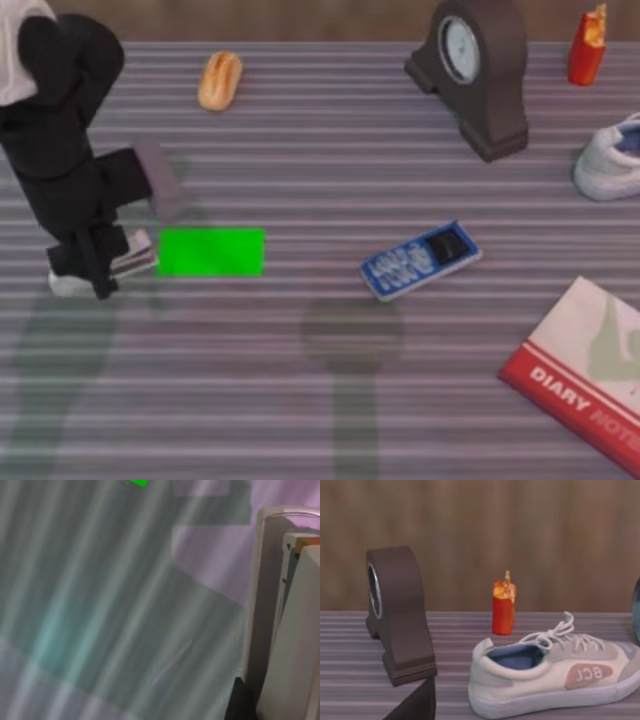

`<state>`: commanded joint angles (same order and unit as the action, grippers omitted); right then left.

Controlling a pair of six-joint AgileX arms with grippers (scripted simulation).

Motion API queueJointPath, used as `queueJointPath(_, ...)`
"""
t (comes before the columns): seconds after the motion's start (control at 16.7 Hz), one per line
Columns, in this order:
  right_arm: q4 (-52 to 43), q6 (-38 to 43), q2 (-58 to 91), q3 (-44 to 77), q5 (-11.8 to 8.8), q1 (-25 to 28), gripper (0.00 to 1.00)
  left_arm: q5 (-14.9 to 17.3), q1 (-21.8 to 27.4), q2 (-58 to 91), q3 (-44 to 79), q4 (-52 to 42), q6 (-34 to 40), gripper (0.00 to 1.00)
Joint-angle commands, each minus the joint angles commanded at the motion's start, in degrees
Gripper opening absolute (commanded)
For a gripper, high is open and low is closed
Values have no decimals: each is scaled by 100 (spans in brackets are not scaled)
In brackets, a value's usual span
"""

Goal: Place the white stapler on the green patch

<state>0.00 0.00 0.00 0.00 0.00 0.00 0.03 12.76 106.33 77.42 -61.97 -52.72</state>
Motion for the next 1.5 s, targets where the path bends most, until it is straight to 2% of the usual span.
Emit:
queueJointPath(0.18, 0, 0, 0, 0, 0, 0, 100, -5, -20, -198, 243, -340, 21, 0)
queueJointPath(0.54, 0, 0, 0, 0, 0, 0, 100, 1, 66, 0, 451, -428, -133, 0)
queueJointPath(1.14, 0, 0, 0, 0, 0, 0, 100, 36, 586, 1964, 3597, -1566, -1635, 0)
queueJointPath(1.5, 0, 0, 0, 0, 0, 0, 100, 38, 658, 2198, 3935, -1696, -1833, 0)
